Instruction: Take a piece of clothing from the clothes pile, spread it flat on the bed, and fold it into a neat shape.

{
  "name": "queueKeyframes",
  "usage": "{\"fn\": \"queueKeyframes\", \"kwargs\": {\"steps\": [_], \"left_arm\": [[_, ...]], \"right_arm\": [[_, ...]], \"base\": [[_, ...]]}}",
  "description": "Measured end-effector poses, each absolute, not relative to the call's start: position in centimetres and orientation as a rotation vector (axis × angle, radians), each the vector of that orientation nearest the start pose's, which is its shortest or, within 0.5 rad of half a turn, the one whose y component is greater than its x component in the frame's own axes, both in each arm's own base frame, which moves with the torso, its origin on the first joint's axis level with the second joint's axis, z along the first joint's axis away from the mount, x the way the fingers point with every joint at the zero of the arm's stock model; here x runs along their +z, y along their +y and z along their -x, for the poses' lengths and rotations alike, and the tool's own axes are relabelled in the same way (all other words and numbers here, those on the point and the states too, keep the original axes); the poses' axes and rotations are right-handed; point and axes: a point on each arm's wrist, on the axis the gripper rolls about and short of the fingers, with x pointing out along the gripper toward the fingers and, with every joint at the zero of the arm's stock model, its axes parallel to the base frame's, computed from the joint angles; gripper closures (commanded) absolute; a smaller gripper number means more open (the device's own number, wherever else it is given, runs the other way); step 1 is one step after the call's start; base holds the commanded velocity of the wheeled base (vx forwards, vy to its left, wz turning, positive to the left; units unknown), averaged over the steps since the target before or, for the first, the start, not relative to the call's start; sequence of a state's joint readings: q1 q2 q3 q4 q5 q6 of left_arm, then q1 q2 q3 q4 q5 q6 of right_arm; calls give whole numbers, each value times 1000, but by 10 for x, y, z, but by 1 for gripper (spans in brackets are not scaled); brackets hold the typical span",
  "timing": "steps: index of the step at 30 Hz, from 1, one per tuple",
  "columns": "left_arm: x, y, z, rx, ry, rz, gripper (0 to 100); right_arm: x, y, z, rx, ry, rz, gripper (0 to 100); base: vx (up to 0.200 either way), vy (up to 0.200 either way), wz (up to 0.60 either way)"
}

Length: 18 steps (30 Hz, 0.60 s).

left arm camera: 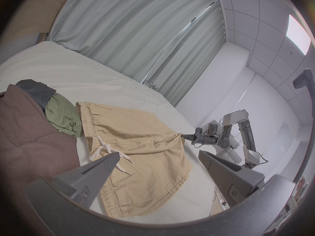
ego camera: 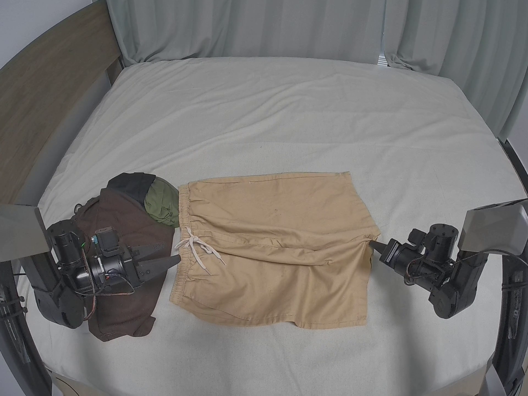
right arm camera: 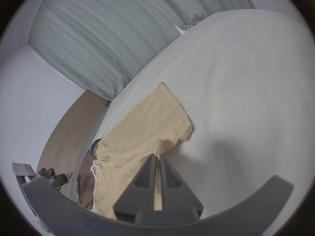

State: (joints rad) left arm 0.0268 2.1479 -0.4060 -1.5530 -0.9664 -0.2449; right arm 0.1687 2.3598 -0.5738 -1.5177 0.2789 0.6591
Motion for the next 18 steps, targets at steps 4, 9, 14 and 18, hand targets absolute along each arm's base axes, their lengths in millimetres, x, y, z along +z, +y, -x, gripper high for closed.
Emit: {"fn": "queueKeyframes", "kwargs": {"steps": [4, 9, 14, 18], "left_arm": [[49, -10, -300, -912, 288, 320, 0], [48, -10, -300, -911, 289, 321, 0], [47, -10, -301, -910, 291, 322, 0], [47, -10, -302, -910, 290, 322, 0]], "right_arm": [[-8, 65, -346, 333, 406, -657, 100], [-11, 63, -352, 319, 384, -654, 100], [-12, 62, -353, 321, 373, -632, 0], [-12, 61, -354, 323, 365, -604, 0]], "base": [[0, 0, 0], [0, 0, 0], [0, 0, 0], [0, 0, 0]]}}
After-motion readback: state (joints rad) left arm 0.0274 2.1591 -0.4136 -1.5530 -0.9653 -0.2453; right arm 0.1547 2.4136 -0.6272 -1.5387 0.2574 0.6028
